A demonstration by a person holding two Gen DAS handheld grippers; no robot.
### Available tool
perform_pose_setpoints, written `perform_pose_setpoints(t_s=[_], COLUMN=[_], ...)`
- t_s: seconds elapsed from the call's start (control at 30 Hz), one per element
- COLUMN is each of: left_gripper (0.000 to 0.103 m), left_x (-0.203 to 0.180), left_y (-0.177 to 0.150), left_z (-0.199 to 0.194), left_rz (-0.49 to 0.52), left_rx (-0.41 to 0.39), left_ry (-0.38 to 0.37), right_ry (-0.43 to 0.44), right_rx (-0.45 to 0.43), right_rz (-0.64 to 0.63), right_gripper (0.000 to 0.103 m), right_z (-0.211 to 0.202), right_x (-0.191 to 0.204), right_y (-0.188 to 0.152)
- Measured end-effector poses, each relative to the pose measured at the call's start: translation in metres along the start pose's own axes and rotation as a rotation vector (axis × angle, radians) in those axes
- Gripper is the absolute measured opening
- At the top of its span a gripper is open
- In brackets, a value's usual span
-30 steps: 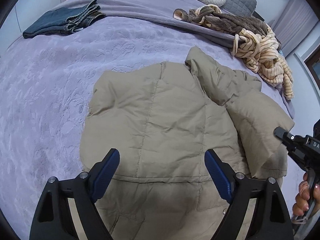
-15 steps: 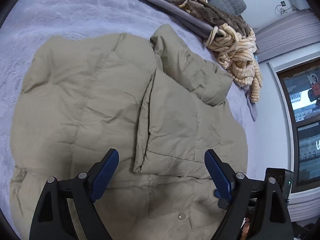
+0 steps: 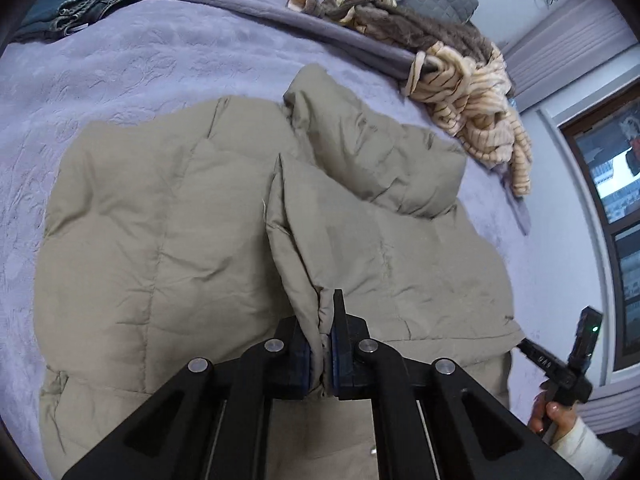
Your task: Fold large clothes
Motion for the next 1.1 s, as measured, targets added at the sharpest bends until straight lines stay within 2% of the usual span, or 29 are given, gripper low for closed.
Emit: perform_pose_setpoints(t_s=[0.03,0.1,0.17,0.2,0.27,0.33,0.4,0.47,0.57,0.63,0.7,0.8,0.83,0.9,0.97,1.0,1.03,1.1], left_gripper=[0.008,0.009,0.014,0.014,0.027,0.027,0.027,0.027,0.027,0.027,0.027,0.027,0.027,0.027,0.027,0.027,0.027,0.027], left_x=[0.001,0.008,0.015,0.017,0.017,0.019,0.027,0.034,0.037,0.031,0.018,-0.007,-0.015,-0.028,-0.029,-0.024,-0.019,-0.008], left_y=[-0.004,-0.01,-0.013,-0.013,-0.013,-0.011,-0.012,-0.013,-0.015,-0.012,-0.008,0.004,0.007,0.011,0.013,0.014,0.014,0.012], left_z=[0.01,0.024,0.028,0.025,0.016,0.004,-0.008,-0.024,-0.041,-0.046,-0.046,-0.036,-0.03,-0.014,0.01,0.023,0.035,0.049], left_rz=[0.02,0.035,0.021,0.008,0.009,0.025,0.022,0.02,0.032,0.043,0.061,0.1,0.113,0.14,0.155,0.15,0.139,0.117], left_rx=[0.02,0.045,0.036,0.027,0.008,-0.01,-0.022,-0.051,-0.076,-0.09,-0.1,-0.109,-0.109,-0.104,-0.082,-0.06,-0.04,-0.03], left_ry=[0.045,0.108,0.106,0.119,0.189,0.272,0.314,0.307,0.293,0.283,0.264,0.246,0.249,0.267,0.372,0.419,0.431,0.394], right_ry=[-0.018,-0.029,-0.004,0.009,0.022,0.037,0.067,0.062,0.078,0.083,0.083,0.179,0.214,0.249,0.255,0.227,0.196,0.181], right_rx=[0.018,0.061,0.079,0.08,0.09,0.109,0.143,0.158,0.108,0.051,0.012,-0.004,-0.013,-0.014,0.021,0.044,0.062,0.083], right_rz=[-0.016,-0.019,0.022,0.045,0.06,0.051,0.043,0.018,-0.011,0.025,0.12,0.293,0.312,0.273,0.199,0.162,0.138,0.143], right_gripper=[0.006,0.006,0.005,0.005,0.005,0.006,0.01,0.011,0.011,0.011,0.011,0.011,0.011,0.011,0.011,0.011,0.011,0.008], right_z=[0.008,0.02,0.034,0.035,0.033,0.027,0.016,0.0,-0.033,-0.05,-0.056,-0.046,-0.041,-0.03,-0.012,-0.001,0.01,0.032], right_x=[0.003,-0.014,-0.022,-0.024,-0.026,-0.026,-0.028,-0.031,-0.037,-0.045,-0.063,-0.085,-0.084,-0.069,-0.047,-0.037,-0.031,-0.032], right_y=[-0.002,-0.008,-0.011,-0.01,-0.007,-0.005,-0.007,-0.014,-0.028,-0.031,-0.023,0.002,0.012,0.025,0.032,0.033,0.033,0.03])
Point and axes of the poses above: each gripper's, at about its wrist camera, not at the fingertips, and z roughly the way its jaws point, x to its left, y to its top, the point moved 1 cm from there along z, roughly the way its jaws point, and after that the axes turned 5 degrees about x, right-handed, at the moved point
